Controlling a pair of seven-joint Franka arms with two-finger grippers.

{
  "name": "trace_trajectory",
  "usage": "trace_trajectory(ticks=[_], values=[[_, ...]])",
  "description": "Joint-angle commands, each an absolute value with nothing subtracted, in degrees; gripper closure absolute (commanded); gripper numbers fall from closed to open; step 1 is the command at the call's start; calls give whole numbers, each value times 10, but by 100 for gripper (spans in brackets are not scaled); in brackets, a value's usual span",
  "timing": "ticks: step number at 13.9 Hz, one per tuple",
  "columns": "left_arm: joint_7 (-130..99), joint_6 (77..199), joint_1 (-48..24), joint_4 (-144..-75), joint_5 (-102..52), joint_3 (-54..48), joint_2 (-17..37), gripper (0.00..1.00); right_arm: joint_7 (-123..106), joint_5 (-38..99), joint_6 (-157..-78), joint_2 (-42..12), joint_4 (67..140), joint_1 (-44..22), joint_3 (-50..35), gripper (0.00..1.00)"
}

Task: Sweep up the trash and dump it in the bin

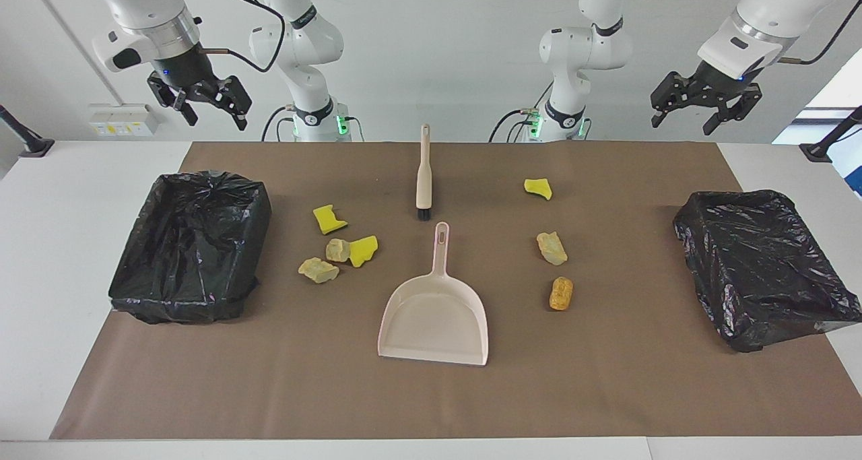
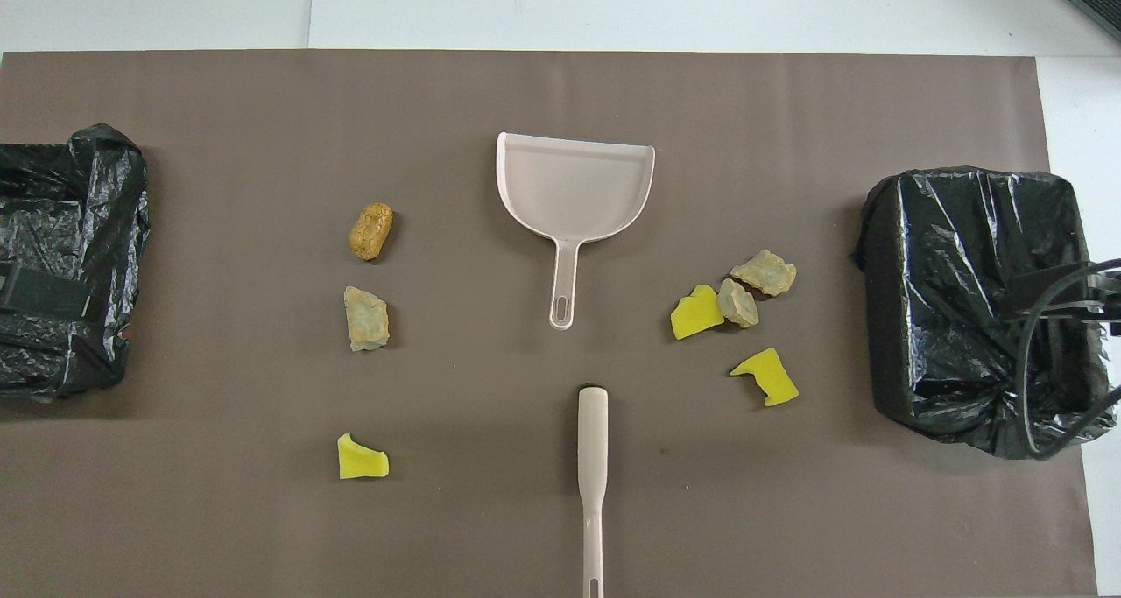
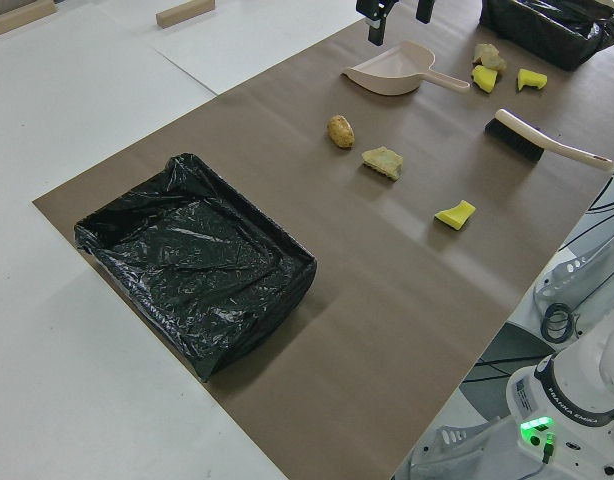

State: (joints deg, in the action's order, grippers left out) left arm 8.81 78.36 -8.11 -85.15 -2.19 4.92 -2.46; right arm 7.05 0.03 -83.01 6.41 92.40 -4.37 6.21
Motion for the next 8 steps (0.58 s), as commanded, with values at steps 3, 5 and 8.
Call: trace_trajectory(ticks=[3,5,8], values=[[87,784,-92,-852,-13,53,-29,0,31,-3,-860,79,948,-40,69,0],[88,783,-94,-852,-14,51,-28,0,29,-3,-860,79,948,-40,69,0],[88,777,-94,-852,-14,52,-29,0,24,-1,-842,80,940,-38,74,0]])
